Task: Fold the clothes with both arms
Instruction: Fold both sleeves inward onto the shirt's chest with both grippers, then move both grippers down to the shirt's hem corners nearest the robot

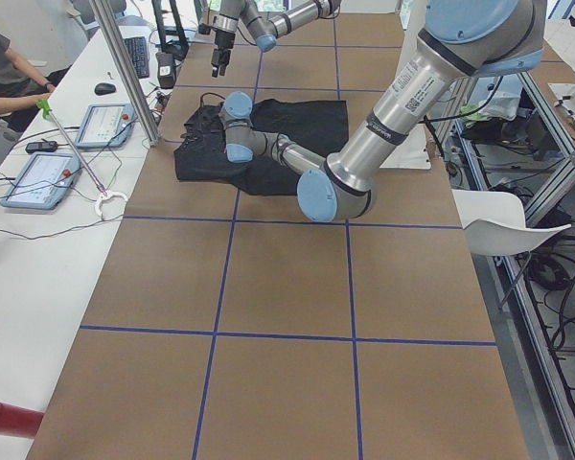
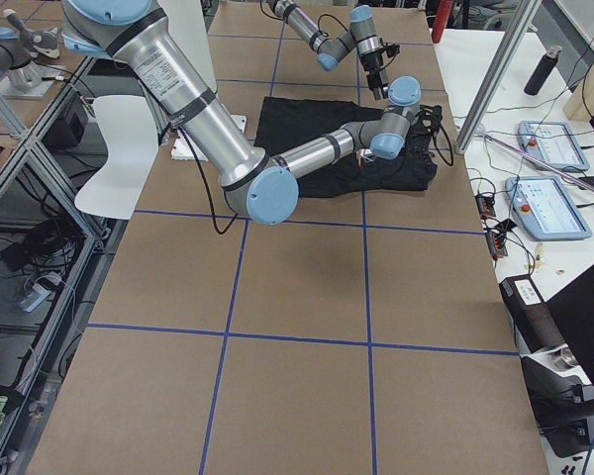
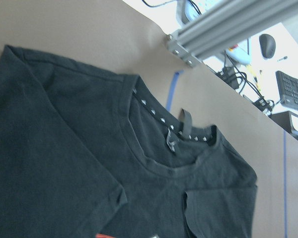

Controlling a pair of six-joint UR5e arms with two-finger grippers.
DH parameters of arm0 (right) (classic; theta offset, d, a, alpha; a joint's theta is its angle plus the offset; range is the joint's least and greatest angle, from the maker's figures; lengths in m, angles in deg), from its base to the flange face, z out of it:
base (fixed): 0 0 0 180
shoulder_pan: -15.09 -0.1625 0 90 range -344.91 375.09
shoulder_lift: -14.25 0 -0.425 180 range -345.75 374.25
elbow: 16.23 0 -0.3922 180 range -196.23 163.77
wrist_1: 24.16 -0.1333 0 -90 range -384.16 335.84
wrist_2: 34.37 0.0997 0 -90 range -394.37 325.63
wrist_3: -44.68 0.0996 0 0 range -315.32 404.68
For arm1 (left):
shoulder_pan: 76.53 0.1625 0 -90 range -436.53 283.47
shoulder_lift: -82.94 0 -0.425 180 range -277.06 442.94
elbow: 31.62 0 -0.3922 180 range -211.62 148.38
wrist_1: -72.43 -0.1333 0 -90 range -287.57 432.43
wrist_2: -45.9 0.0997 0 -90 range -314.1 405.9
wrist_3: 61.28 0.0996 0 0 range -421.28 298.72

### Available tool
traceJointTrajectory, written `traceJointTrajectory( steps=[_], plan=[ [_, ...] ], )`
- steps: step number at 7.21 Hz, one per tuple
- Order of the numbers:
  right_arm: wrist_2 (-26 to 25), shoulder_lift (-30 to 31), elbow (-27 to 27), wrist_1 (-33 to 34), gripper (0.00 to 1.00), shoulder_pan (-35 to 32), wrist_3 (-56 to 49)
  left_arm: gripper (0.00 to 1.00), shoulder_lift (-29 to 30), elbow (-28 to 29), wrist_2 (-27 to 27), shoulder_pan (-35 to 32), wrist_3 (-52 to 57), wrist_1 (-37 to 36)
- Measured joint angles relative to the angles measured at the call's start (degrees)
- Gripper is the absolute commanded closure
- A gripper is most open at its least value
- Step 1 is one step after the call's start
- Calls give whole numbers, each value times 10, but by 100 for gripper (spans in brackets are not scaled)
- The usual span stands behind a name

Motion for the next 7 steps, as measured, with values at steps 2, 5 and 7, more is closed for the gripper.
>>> traceJointTrajectory(
  steps=[2, 5, 7],
  plan=[
    [35, 111, 123, -1, 0, 12, 56, 0, -110, -126, -48, -5, 16, 0],
    [39, 206, 207, -60, 0, 61, 162, 0, -281, -292, -68, -5, 16, 6],
    [30, 276, 231, -139, 0, 93, 180, 0, -340, -334, -64, 0, -18, 38]
  ],
)
